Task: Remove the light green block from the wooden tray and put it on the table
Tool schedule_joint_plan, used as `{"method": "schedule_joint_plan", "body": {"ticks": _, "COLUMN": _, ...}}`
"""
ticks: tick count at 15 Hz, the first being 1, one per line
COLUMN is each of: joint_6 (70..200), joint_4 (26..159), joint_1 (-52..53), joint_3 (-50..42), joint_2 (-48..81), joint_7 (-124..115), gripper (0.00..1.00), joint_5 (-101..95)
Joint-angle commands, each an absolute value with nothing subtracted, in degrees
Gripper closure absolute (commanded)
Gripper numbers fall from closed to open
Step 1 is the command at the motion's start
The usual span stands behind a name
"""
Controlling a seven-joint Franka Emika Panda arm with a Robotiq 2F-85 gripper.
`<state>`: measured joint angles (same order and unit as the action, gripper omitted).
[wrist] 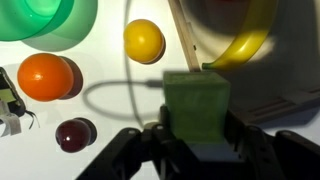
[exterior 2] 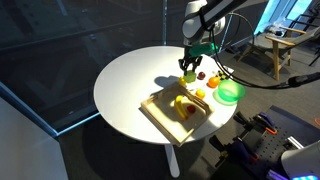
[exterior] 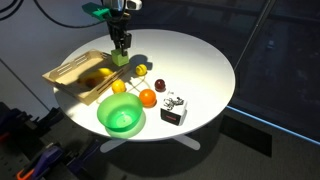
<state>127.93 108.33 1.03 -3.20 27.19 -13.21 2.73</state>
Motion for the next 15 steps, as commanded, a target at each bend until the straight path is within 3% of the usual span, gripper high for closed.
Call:
{"method": "schedule_joint_plan", "body": {"ticks": 1, "joint_6": 130.1, "joint_4": 108.9, "joint_1": -0.1, "joint_3": -4.1, "joint_2": 25.8, "joint_7": -15.0, "gripper": 0.71, "joint_5": 3.7}}
{"method": "schedule_joint_plan", "body": {"ticks": 15, "joint_6": 129.2, "joint_4": 97.6, "joint_1": -4.2, "joint_3": -6.4, "joint_2": 35.0, "joint_7": -19.9, "gripper": 0.71, "joint_5": 8.4}}
